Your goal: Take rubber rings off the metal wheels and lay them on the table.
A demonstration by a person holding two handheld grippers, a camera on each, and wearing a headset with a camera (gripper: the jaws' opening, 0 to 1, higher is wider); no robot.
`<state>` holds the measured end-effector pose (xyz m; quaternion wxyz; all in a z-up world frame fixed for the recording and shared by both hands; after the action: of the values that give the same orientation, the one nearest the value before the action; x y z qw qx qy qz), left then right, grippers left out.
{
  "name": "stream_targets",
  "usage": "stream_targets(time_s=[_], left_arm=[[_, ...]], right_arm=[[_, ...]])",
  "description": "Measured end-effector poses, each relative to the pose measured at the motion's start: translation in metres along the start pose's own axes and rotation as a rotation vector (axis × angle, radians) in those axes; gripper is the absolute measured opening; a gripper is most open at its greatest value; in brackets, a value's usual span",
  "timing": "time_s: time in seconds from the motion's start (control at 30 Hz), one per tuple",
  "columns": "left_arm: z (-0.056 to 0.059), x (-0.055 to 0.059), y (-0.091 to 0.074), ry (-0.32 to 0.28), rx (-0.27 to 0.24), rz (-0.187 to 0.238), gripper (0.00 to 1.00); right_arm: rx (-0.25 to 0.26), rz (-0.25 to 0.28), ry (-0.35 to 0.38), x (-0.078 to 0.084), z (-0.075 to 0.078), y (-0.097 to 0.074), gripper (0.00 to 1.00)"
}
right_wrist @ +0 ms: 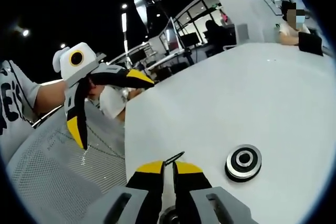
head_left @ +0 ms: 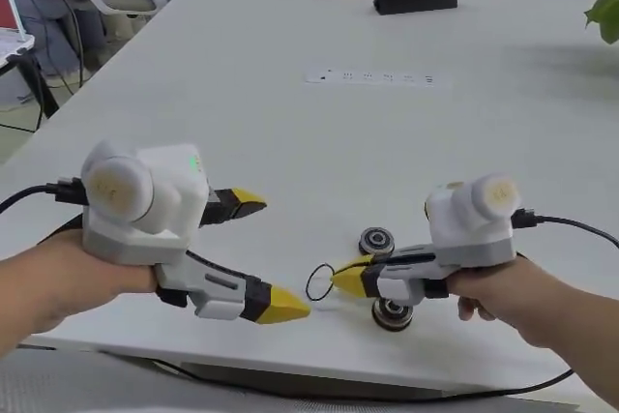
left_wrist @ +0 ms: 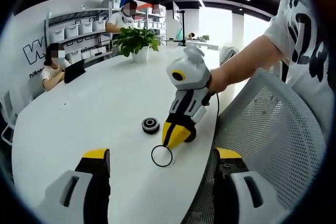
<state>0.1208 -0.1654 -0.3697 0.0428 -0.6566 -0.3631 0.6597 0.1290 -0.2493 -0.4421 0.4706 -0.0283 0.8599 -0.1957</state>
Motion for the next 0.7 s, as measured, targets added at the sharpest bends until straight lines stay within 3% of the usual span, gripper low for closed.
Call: stream_targets(time_s=[0.37,0.7], left_arm=[[-0.0006,-0.0013,0.0013,0.007,0.001,0.004,0.78],[0.0014,-0.0039,0.0013,0.004,0.007,0.013,0.77]], right_arm=[[0.017,0.017,-0.052,-0.0052,-0.0011,-0.0037,0.2],[0.037,0.001,-0.104,-0.0038,-0.0025,-0.0065,0.3]])
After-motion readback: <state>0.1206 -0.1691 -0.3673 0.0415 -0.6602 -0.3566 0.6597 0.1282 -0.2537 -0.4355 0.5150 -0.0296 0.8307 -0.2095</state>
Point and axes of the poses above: the centre of the closed fingertips' face, and the gripper's own axes: y roughly forward along the fingers, z roughly to its right, x roughly out of its underside, the point moved 3 cm from there along -y, roughly backward along the fingers, and after that the axes turned 9 degrees about -x, right-handed, at the moved point
